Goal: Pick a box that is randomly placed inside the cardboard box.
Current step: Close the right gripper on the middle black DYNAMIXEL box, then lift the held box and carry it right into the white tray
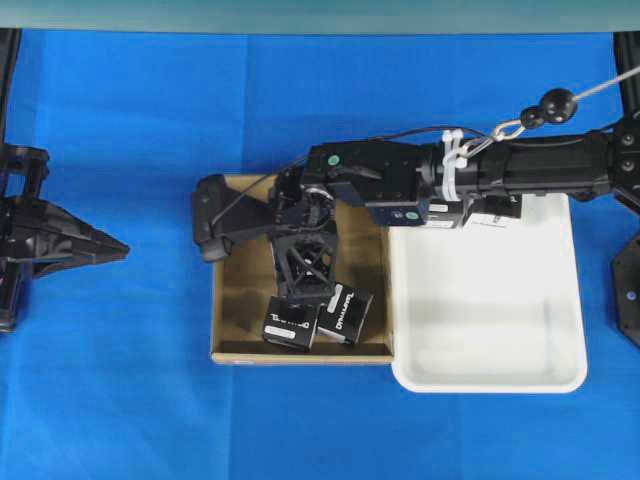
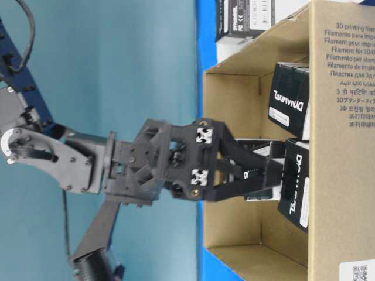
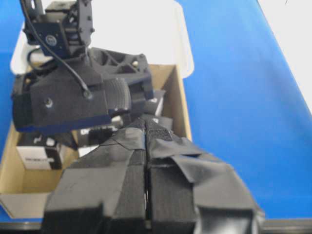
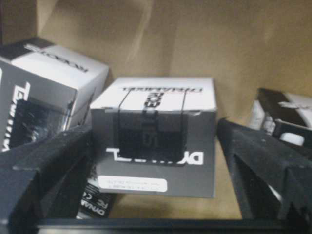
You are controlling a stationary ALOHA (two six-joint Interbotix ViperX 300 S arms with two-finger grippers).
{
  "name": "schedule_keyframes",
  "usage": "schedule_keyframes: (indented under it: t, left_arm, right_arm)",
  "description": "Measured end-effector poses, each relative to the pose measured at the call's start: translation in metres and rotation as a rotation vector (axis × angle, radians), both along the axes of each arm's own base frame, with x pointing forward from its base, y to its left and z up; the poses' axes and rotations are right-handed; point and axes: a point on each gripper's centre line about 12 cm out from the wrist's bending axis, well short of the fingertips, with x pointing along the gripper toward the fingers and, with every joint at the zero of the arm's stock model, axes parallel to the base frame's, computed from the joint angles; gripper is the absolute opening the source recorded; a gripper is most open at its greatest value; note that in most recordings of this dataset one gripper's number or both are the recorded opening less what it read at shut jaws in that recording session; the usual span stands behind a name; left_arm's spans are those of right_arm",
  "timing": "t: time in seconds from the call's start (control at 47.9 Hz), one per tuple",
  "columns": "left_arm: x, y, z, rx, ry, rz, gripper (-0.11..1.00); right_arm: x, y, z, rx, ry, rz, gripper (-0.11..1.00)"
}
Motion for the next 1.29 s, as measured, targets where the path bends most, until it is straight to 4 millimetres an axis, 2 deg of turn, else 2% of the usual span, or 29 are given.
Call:
schedule_keyframes:
  t: [0.25, 0.313, 0.417, 0.522, 0.751, 0.898, 1.044, 1.127, 1.294]
  left_arm:
    - [0.0, 0.0, 0.001, 0.001, -0.002, 0.0, -0.07]
    - [0.0, 0.0, 0.001, 0.0, -0.003, 0.0, -0.07]
    - [0.0, 0.0, 0.001, 0.001, -0.002, 0.001, -0.07]
    - [0.0, 0.0, 0.001, 0.0, -0.002, 0.0, -0.07]
    - [-0.001, 0.0, 0.002, 0.0, -0.006, 0.002, -0.07]
    - [0.0, 0.001, 0.001, 0.001, -0.003, 0.003, -0.07]
    - [0.002, 0.001, -0.001, 0.002, 0.008, 0.004, -0.07]
    - [0.002, 0.001, -0.001, 0.001, 0.011, 0.005, -0.07]
    - [0.002, 0.001, -0.001, 0.002, 0.009, 0.004, -0.07]
  right_arm:
    - [-0.004, 0.001, -0.005, 0.005, 0.017, -0.015, 0.97]
    - [-0.004, 0.001, -0.004, 0.006, 0.017, -0.019, 0.9]
    - [-0.002, 0.003, 0.003, 0.009, 0.009, -0.031, 0.72]
    - [0.0, 0.002, 0.025, 0.018, -0.01, -0.053, 0.72]
    - [-0.009, -0.003, 0.094, 0.043, -0.031, -0.115, 0.72]
    - [-0.032, -0.011, 0.133, 0.053, -0.025, -0.145, 0.72]
    - [-0.07, -0.012, 0.161, 0.059, -0.002, -0.16, 0.72]
    - [-0.094, -0.01, 0.166, 0.062, 0.011, -0.17, 0.72]
    - [-0.136, -0.012, 0.152, 0.069, 0.064, -0.204, 0.72]
